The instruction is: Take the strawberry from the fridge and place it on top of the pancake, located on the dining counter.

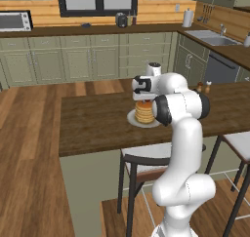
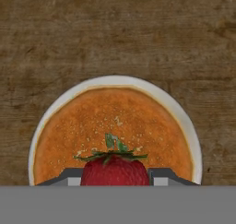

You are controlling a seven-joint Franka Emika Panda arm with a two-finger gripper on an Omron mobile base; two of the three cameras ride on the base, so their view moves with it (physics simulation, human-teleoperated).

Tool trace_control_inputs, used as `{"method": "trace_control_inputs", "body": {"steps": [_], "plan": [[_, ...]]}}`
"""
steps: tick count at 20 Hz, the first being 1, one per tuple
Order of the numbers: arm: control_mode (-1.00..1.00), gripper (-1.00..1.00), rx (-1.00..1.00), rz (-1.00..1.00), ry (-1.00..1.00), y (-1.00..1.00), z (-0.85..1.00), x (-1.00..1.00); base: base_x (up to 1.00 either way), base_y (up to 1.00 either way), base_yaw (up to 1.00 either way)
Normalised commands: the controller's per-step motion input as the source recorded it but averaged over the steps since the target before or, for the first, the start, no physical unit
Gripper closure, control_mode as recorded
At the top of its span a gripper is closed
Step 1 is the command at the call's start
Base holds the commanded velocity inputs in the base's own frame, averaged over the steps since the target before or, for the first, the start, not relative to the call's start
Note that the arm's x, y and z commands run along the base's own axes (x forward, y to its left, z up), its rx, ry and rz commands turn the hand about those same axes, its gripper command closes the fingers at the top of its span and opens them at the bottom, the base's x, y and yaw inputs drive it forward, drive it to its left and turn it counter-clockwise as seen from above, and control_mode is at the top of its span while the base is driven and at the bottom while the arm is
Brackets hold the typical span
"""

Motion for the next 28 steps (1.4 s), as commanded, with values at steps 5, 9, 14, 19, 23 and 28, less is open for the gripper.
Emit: {"method": "trace_control_inputs", "body": {"steps": [5,9,14,19,23,28], "plan": [[-1.00,-1.00,0.00,0.00,0.00,0.00,0.00,0.00,0.00,0.00,0.00],[-1.00,-1.00,0.00,0.00,0.00,0.00,0.00,0.00,0.00,0.00,0.00],[-1.00,-1.00,-0.01,0.00,0.00,0.00,0.15,-0.01,0.00,0.00,0.00],[-1.00,-1.00,-0.01,0.00,0.00,0.00,0.40,-0.14,0.00,0.00,0.00],[-1.00,-1.00,-0.01,0.00,0.00,0.06,0.52,-0.38,0.00,0.00,0.00],[-1.00,-1.00,-0.04,0.00,0.00,0.47,0.33,-0.93,0.00,0.00,0.00]]}}
